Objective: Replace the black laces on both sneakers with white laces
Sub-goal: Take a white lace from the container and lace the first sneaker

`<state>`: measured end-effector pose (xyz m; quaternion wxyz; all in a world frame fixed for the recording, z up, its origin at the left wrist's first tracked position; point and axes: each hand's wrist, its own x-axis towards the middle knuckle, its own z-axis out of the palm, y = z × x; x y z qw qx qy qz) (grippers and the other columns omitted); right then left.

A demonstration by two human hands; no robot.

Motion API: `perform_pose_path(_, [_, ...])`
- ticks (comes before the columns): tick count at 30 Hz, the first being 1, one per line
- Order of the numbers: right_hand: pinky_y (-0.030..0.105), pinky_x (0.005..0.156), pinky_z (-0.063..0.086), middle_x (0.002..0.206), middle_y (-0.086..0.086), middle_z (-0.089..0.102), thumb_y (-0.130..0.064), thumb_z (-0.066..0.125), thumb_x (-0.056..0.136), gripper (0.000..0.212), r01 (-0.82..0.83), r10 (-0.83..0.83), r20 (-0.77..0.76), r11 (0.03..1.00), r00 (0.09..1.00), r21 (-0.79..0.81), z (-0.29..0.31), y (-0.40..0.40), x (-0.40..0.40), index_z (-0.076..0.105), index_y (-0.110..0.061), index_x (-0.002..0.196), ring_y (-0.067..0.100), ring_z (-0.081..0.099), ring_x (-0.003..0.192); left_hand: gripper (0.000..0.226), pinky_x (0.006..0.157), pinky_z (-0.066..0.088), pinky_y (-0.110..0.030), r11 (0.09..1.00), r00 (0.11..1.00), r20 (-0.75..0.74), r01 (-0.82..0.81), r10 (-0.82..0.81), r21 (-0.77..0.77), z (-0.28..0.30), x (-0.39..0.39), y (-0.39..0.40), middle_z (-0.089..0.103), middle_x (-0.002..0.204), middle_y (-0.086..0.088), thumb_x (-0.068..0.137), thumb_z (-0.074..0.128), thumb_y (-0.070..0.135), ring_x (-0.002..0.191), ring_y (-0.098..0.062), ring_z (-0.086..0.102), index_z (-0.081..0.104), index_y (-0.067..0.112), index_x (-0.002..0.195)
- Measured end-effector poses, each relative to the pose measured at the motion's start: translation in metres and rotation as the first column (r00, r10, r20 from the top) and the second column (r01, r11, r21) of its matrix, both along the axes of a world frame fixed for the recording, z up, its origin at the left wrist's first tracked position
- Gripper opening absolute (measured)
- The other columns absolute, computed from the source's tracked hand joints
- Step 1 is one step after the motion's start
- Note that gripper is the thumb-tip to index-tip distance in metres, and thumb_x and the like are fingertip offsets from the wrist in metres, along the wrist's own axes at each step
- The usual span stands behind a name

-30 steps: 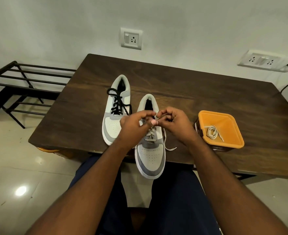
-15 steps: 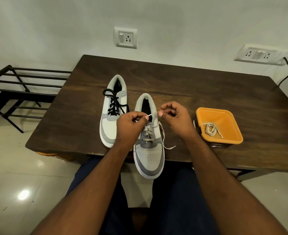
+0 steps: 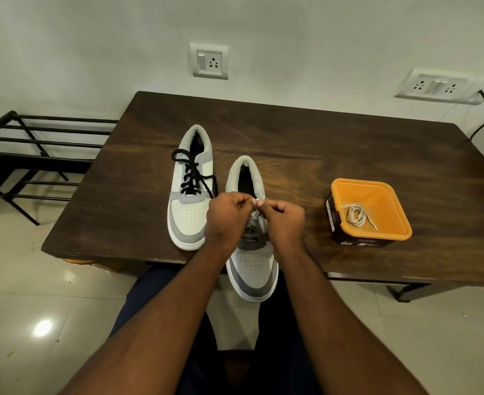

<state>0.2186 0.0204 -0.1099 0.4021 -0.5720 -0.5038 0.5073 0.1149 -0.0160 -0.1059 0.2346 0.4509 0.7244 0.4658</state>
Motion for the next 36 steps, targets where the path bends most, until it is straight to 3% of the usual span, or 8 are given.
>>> perform_pose_path(5, [0.051, 0.079, 0.058, 0.078, 0.012, 0.074, -0.017, 0.076, 0.08, 0.012, 0.019, -0.042, -0.153, 0.988, 0.987, -0.151, 0.001, -0.003, 0.002, 0.074, -0.005, 0.078, 0.033, 0.071, 0.084, 0.014, 0.056, 0.047, -0.024, 0.998, 0.998, -0.031, 0.061, -0.062, -0.033, 0.0, -0.002, 0.002, 0.063, 0.061, 0.008, 0.09, 0.062, 0.015, 0.053, -0.004, 0.055, 0.074, 0.012, 0.082])
perform_pose_path(14, [0.056, 0.084, 0.055, 0.085, 0.018, 0.071, -0.017, 0.063, 0.09, 0.016, -0.086, 0.07, -0.127, 0.988, 0.989, -0.125, -0.006, 0.0, 0.008, 0.073, -0.007, 0.082, 0.029, 0.067, 0.082, 0.018, 0.065, 0.057, -0.039, 0.991, 0.991, -0.097, 0.087, -0.097, -0.097, -0.003, -0.001, 0.011, 0.064, 0.064, 0.003, 0.091, 0.058, 0.019, 0.061, -0.014, 0.063, 0.067, 0.015, 0.077])
perform_pose_path(21, [0.037, 0.077, 0.053, 0.08, 0.008, 0.067, -0.009, 0.061, 0.09, 0.009, -0.15, 0.14, -0.072, 0.975, 0.988, -0.166, 0.001, 0.012, 0.011, 0.069, -0.009, 0.085, 0.015, 0.055, 0.073, 0.019, 0.078, 0.057, -0.041, 0.975, 0.986, -0.015, 0.16, -0.164, -0.157, 0.002, -0.004, 0.005, 0.072, 0.081, 0.007, 0.093, 0.06, 0.036, 0.077, -0.011, 0.068, 0.074, 0.023, 0.098])
perform_pose_path(27, [0.024, 0.057, 0.04, 0.083, 0.001, 0.058, -0.008, 0.041, 0.099, 0.019, -0.17, 0.191, 0.235, 0.98, 0.953, -0.106, 0.036, 0.058, 0.023, 0.055, -0.019, 0.09, 0.011, 0.05, 0.068, 0.043, 0.094, 0.035, -0.041, 0.961, 0.862, -0.489, -0.006, -0.135, -0.277, 0.009, -0.004, -0.012, 0.057, 0.116, 0.004, 0.083, 0.066, 0.056, 0.111, -0.02, 0.051, 0.061, 0.035, 0.12])
perform_pose_path(30, [0.019, 0.042, 0.031, 0.068, 0.002, 0.055, -0.006, 0.031, 0.098, 0.027, 0.04, -0.035, 0.063, 0.995, 0.997, -0.088, 0.067, 0.102, 0.033, 0.045, -0.023, 0.083, 0.011, 0.046, 0.049, 0.05, 0.098, 0.031, -0.041, 0.974, 0.841, -0.538, -0.066, -0.061, -0.214, 0.0, -0.001, -0.018, 0.046, 0.128, 0.002, 0.081, 0.068, 0.056, 0.121, -0.02, 0.041, 0.057, 0.036, 0.125])
perform_pose_path(32, [0.019, 0.045, 0.036, 0.066, 0.003, 0.058, -0.005, 0.026, 0.098, 0.027, 0.149, -0.163, -0.15, 0.984, 0.975, -0.102, 0.082, 0.121, 0.038, 0.042, -0.023, 0.086, 0.011, 0.052, 0.045, 0.054, 0.103, 0.029, -0.043, 0.987, 0.869, -0.495, -0.063, -0.019, -0.149, -0.008, 0.001, -0.02, 0.044, 0.138, 0.0, 0.081, 0.07, 0.052, 0.129, -0.019, 0.04, 0.054, 0.035, 0.129])
perform_pose_path(34, [0.027, 0.055, 0.047, 0.081, 0.005, 0.067, -0.008, 0.029, 0.101, 0.023, 0.094, -0.119, -0.239, 0.989, 0.964, -0.112, 0.086, 0.125, 0.039, 0.043, -0.025, 0.096, 0.012, 0.062, 0.057, 0.058, 0.107, 0.028, -0.045, 0.996, 0.903, -0.43, -0.047, 0.007, -0.081, -0.018, 0.002, -0.02, 0.044, 0.143, -0.002, 0.08, 0.072, 0.048, 0.131, -0.019, 0.042, 0.052, 0.031, 0.132])
perform_pose_path(36, [0.03, 0.061, 0.051, 0.095, 0.005, 0.068, -0.009, 0.04, 0.101, 0.019, -0.061, 0.05, -0.167, 0.996, 0.985, -0.061, 0.077, 0.109, 0.037, 0.045, -0.026, 0.109, 0.014, 0.064, 0.071, 0.062, 0.107, 0.032, -0.045, 0.999, 0.915, -0.404, -0.035, 0.022, -0.023, -0.026, 0.004, -0.02, 0.045, 0.144, -0.004, 0.079, 0.074, 0.046, 0.13, -0.02, 0.045, 0.052, 0.027, 0.133])
